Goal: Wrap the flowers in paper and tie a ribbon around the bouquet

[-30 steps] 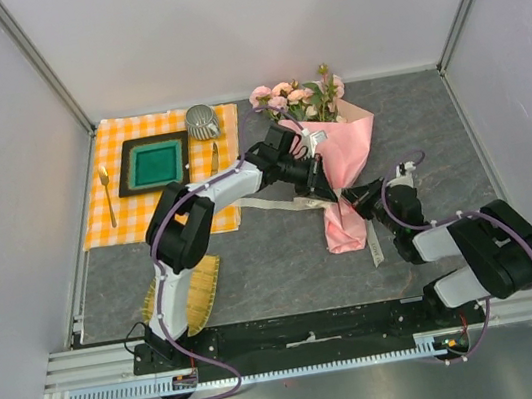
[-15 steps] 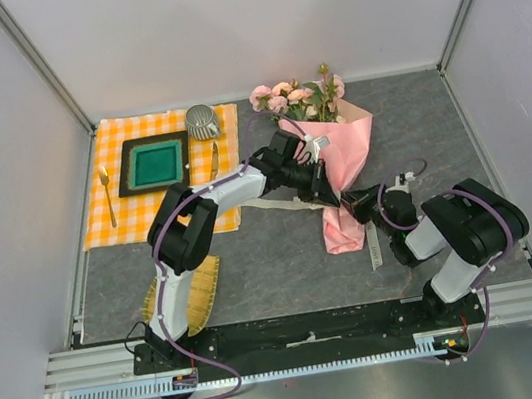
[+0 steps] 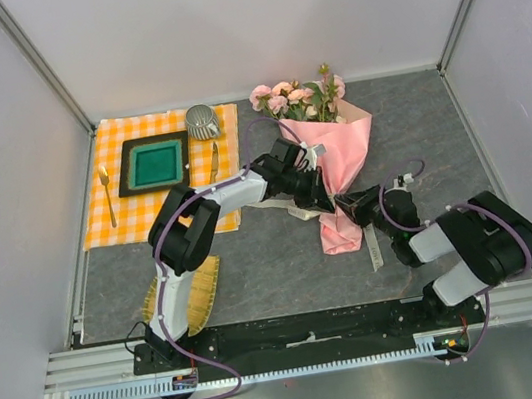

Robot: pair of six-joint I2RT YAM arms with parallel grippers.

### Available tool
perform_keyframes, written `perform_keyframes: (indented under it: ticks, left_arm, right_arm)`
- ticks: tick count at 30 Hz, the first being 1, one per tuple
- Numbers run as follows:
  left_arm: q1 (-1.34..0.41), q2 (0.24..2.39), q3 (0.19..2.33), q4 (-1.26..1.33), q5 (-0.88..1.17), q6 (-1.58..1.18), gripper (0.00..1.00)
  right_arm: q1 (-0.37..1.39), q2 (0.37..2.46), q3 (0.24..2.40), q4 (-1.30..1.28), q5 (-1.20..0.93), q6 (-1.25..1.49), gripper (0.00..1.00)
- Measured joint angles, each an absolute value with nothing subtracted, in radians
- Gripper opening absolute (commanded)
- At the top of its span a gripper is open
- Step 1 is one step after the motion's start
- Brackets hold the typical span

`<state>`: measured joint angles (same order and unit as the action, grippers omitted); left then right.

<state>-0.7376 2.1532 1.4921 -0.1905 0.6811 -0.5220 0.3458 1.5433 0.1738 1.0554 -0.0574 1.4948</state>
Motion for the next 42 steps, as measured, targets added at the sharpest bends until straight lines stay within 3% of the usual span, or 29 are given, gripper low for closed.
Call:
perform_keyframes:
  ticks: [8, 11, 17, 27, 30, 31, 33, 34, 37, 42]
  left_arm:
    - [-0.739, 2.153, 1.483, -0.187, 0.673, -0.522, 0.02]
    - [-0.739, 2.150, 1.473, -0.184, 0.665, -0.522, 0.02]
    - [-0.739, 2.126, 1.451, -0.183, 0.658, -0.522, 0.02]
    - [-0.739, 2.108, 1.428, -0.176, 0.656, -0.522, 0.02]
    - [-0.739, 2.108, 1.422, -0.172, 0.656, -0.522, 0.02]
    - [-0.739, 2.108, 1.420, -0.169, 0.656, -0.522, 0.02]
    - [-0.739, 2.106, 1.414, -0.165, 0.656, -0.522, 0.02]
    - [-0.739, 2.103, 1.411, -0.163, 0.656, -0.522, 0.02]
    - [-0.739, 2.094, 1.407, -0.168, 0.654, -0.522, 0.02]
    - [-0.739, 2.088, 1.407, -0.171, 0.654, -0.522, 0.04]
  right_arm:
    - [0.345, 1.223, 0.183, 0.666, -0.047, 1.322, 0.46]
    - [0.345, 1.105, 0.215, 0.500, -0.036, 1.229, 0.46]
    - [0.343, 1.139, 0.347, 0.343, -0.049, 1.100, 0.52]
    - [0.342, 1.299, 0.394, 0.371, -0.107, 1.095, 0.50]
    - [0.342, 1.314, 0.388, 0.410, -0.117, 1.102, 0.31]
    - [0.342, 1.324, 0.387, 0.422, -0.118, 1.105, 0.30]
    - [0.342, 1.338, 0.386, 0.430, -0.119, 1.113, 0.38]
    - [0.342, 1.339, 0.385, 0.428, -0.118, 1.113, 0.49]
    - [0.342, 1.306, 0.384, 0.376, -0.110, 1.084, 0.59]
    - [0.342, 1.158, 0.443, 0.149, -0.077, 0.935, 0.61]
